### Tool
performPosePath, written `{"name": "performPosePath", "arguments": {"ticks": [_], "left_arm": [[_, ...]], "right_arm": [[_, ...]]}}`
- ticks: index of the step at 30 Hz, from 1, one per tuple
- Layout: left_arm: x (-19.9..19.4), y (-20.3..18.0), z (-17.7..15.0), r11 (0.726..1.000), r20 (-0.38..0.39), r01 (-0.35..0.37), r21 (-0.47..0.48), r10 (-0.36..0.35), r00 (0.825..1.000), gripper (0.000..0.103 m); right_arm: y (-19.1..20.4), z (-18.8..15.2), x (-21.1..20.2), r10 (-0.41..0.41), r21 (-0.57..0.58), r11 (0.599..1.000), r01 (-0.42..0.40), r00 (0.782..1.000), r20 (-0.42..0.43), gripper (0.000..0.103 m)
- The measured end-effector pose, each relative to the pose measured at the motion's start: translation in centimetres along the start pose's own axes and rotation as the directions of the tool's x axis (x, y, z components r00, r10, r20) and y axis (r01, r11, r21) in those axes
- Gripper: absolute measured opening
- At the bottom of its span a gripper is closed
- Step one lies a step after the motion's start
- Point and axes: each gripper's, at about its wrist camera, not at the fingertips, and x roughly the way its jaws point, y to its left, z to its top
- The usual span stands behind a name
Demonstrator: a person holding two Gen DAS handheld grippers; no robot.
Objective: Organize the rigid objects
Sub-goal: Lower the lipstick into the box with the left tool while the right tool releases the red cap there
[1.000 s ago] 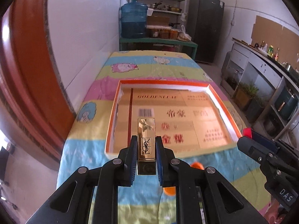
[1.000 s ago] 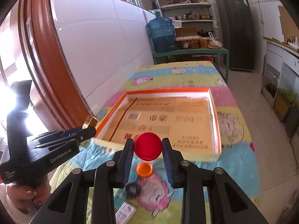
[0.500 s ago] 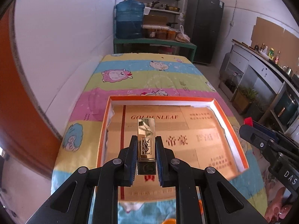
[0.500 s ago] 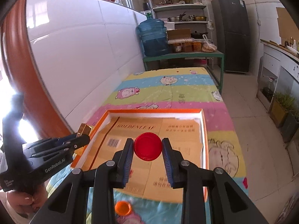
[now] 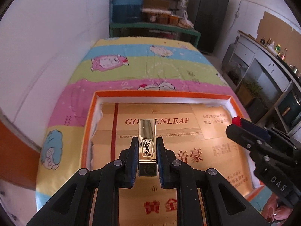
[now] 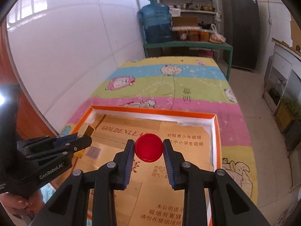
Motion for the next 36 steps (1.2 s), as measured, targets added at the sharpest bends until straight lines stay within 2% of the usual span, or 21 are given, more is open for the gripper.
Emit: {"name": "performPosePath", "arguments": {"ticks": [5, 10, 14, 15, 17, 19, 20, 22, 25, 27, 30, 36], "left_arm": [[2.5, -0.1, 1.3, 1.000, -0.043, -0.004, 0.004, 0.004, 0.999, 0.018], [4.7, -0.1, 1.3, 1.000, -0.094, -0.001, 0.005, 0.002, 0.996, 0.018], [5.3, 0.3, 1.3, 1.000, -0.115, 0.006, -0.029, -0.009, 0.993, 0.018], [5.4, 0.4, 1.3, 0.999, -0.114, 0.012, -0.035, -0.016, 0.993, 0.020], [5.4, 0.2, 1.3, 0.998, -0.117, 0.058, -0.002, -0.058, 0.991, 0.032], [5.4, 0.1, 1.3, 0.995, -0.126, 0.095, 0.017, -0.092, 0.988, 0.046], [5.4, 0.1, 1.3, 0.994, -0.129, 0.108, 0.019, -0.104, 0.986, 0.050], [5.4, -0.3, 1.1, 0.993, -0.135, 0.107, 0.041, -0.100, 0.986, 0.066], [5.4, -1.0, 0.9, 0.993, -0.141, 0.059, 0.107, -0.044, 0.989, 0.067], [5.2, -0.9, 0.6, 0.994, -0.127, 0.034, 0.105, -0.021, 0.992, 0.067], [3.9, -0.5, 0.4, 0.996, -0.079, 0.012, 0.085, -0.006, 0.997, 0.067], [0.7, -0.2, -0.5, 0.999, 0.005, 0.020, 0.049, -0.020, 1.000, 0.067]], "right_arm": [[-0.8, 0.5, 2.8, -0.032, 0.002, 0.999, 0.033, 0.997, -0.070, 0.031], [-0.9, 0.5, 4.5, -0.045, -0.010, 0.999, 0.044, 0.991, -0.128, 0.031], [-0.8, 0.3, 5.4, -0.068, -0.027, 0.998, 0.065, 0.985, -0.156, 0.032], [-0.8, 0.2, 5.8, -0.073, -0.028, 0.997, 0.070, 0.983, -0.171, 0.032], [-0.9, 0.0, 6.2, -0.078, -0.023, 0.997, 0.075, 0.978, -0.192, 0.032], [-0.8, -0.2, 6.4, -0.089, -0.027, 0.996, 0.085, 0.975, -0.202, 0.032], [-0.7, -0.4, 6.5, -0.099, -0.033, 0.995, 0.094, 0.974, -0.205, 0.032], [-0.7, -0.5, 6.5, -0.108, -0.034, 0.994, 0.103, 0.973, -0.204, 0.032], [-0.9, -0.5, 6.1, -0.105, -0.014, 0.994, 0.104, 0.975, -0.196, 0.037], [-1.0, -0.5, 5.6, -0.105, -0.002, 0.994, 0.106, 0.977, -0.187, 0.042], [-1.0, -0.5, 4.5, -0.115, 0.007, 0.993, 0.118, 0.981, -0.158, 0.042], [-0.7, -1.3, 1.9, -0.110, 0.033, 0.993, 0.115, 0.988, -0.111, 0.042]]}}
